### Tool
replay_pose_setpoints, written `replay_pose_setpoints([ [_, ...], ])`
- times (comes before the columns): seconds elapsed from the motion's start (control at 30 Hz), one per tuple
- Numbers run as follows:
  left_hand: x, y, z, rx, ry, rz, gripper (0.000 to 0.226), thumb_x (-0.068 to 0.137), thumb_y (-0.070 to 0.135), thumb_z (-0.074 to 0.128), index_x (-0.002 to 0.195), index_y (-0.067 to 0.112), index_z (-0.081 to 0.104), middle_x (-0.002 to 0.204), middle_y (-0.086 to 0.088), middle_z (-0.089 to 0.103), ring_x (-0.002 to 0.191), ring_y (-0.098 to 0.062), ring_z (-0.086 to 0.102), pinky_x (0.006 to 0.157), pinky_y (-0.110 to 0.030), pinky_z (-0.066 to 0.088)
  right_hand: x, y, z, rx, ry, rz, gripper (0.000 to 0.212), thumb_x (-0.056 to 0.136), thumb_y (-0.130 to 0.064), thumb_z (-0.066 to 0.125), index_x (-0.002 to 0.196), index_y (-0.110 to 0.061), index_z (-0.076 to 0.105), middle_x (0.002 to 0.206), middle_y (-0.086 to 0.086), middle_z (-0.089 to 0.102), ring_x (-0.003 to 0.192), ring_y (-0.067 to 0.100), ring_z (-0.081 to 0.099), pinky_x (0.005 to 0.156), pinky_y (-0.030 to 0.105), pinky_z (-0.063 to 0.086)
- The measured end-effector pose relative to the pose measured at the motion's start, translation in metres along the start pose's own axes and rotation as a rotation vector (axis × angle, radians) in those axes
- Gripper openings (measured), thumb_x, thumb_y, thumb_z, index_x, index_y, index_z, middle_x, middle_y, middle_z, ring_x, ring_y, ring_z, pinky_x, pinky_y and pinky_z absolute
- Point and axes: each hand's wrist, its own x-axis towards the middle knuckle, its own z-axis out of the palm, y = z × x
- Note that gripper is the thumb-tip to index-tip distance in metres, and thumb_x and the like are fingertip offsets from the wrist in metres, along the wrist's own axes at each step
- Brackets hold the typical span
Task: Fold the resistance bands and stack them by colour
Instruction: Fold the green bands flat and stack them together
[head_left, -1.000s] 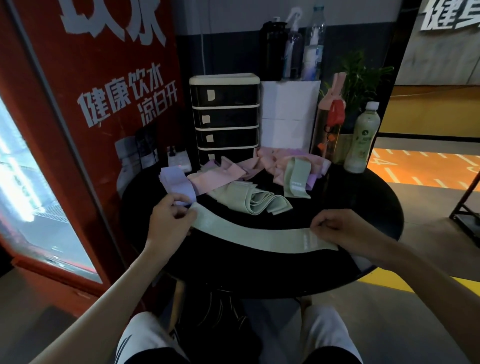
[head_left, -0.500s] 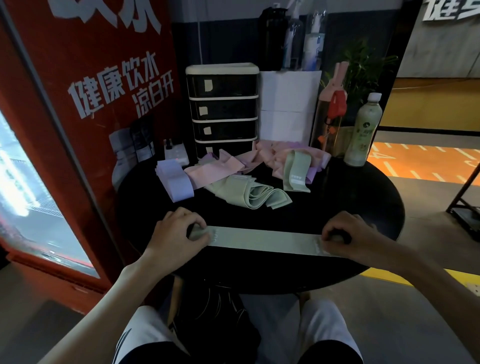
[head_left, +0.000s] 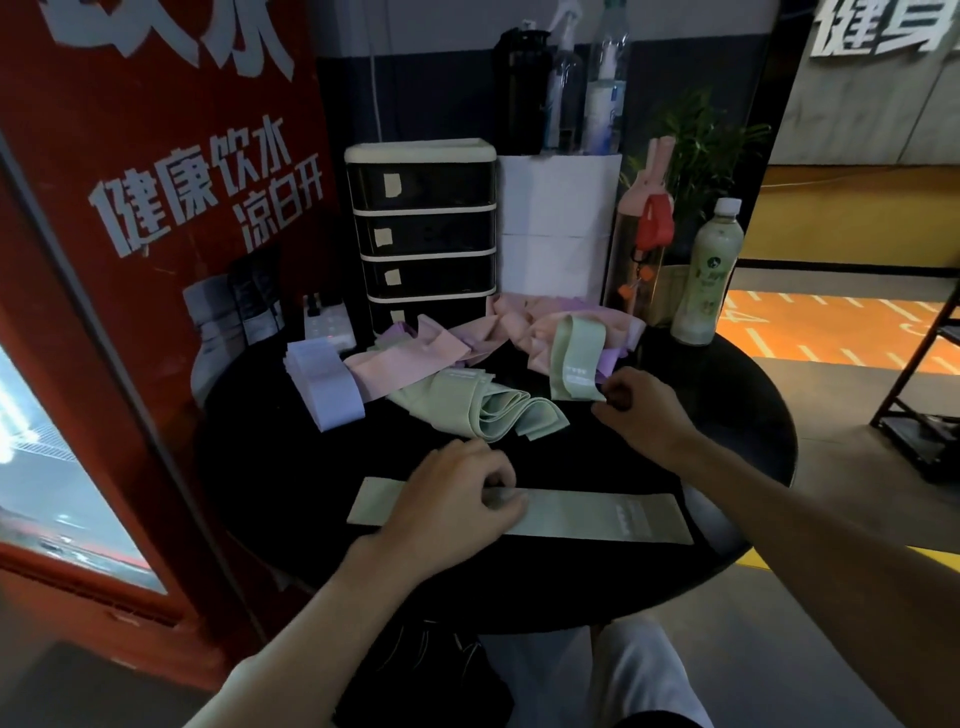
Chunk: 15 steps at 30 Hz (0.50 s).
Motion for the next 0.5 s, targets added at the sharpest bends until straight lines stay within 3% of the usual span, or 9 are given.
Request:
replay_pose_setpoints([
  [0.17, 0.000, -0.009, 0.009, -0.058, -0.018, 0.005, 0.017, 0.083, 0.047, 0.067, 0.083, 0.031, 0.062, 0.088, 0.015, 0.053, 0.091, -0.004, 0.052, 0.083, -0.030, 0.046, 0.022, 0.005, 0.016, -0.114, -0.033, 0.007, 0.035, 0.083, -0.031, 0.071, 0.116, -0.023, 0.064, 0.110, 0.005, 0.055, 0.097, 0.027, 0.058, 0.091, 0.047, 0.048],
  [0.33, 0.000, -0.009, 0.010, -0.043, -0.002, 0.025, 0.021, 0.081, 0.053, 0.060, 0.081, 0.033, 0.059, 0.087, 0.014, 0.053, 0.089, -0.006, 0.052, 0.082, -0.031, 0.045, 0.028, 0.006, 0.020, -0.142, 0.010, -0.062, 0.009, 0.087, -0.026, 0.067, 0.094, -0.023, 0.072, 0.099, 0.007, 0.060, 0.089, 0.027, 0.060, 0.079, 0.039, 0.051],
  [0.4, 0.000, -0.009, 0.009, -0.043, -0.003, 0.022, 0.019, 0.082, 0.051, 0.063, 0.082, 0.032, 0.060, 0.088, 0.013, 0.053, 0.090, -0.006, 0.052, 0.082, -0.030, 0.045, 0.027, 0.006, 0.017, -0.123, 0.087, -0.108, 0.008, 0.088, -0.021, 0.064, 0.084, -0.024, 0.070, 0.092, 0.007, 0.064, 0.082, 0.026, 0.062, 0.071, 0.034, 0.050],
  [0.5, 0.000, -0.008, 0.008, -0.044, 0.001, 0.028, 0.017, 0.084, 0.048, 0.065, 0.083, 0.031, 0.061, 0.089, 0.014, 0.053, 0.090, -0.005, 0.052, 0.082, -0.031, 0.045, 0.022, 0.001, 0.007, -0.009, 0.147, -0.088, 0.011, 0.092, -0.017, 0.060, 0.092, -0.017, 0.071, 0.089, 0.005, 0.070, 0.072, 0.023, 0.067, 0.068, 0.038, 0.057],
])
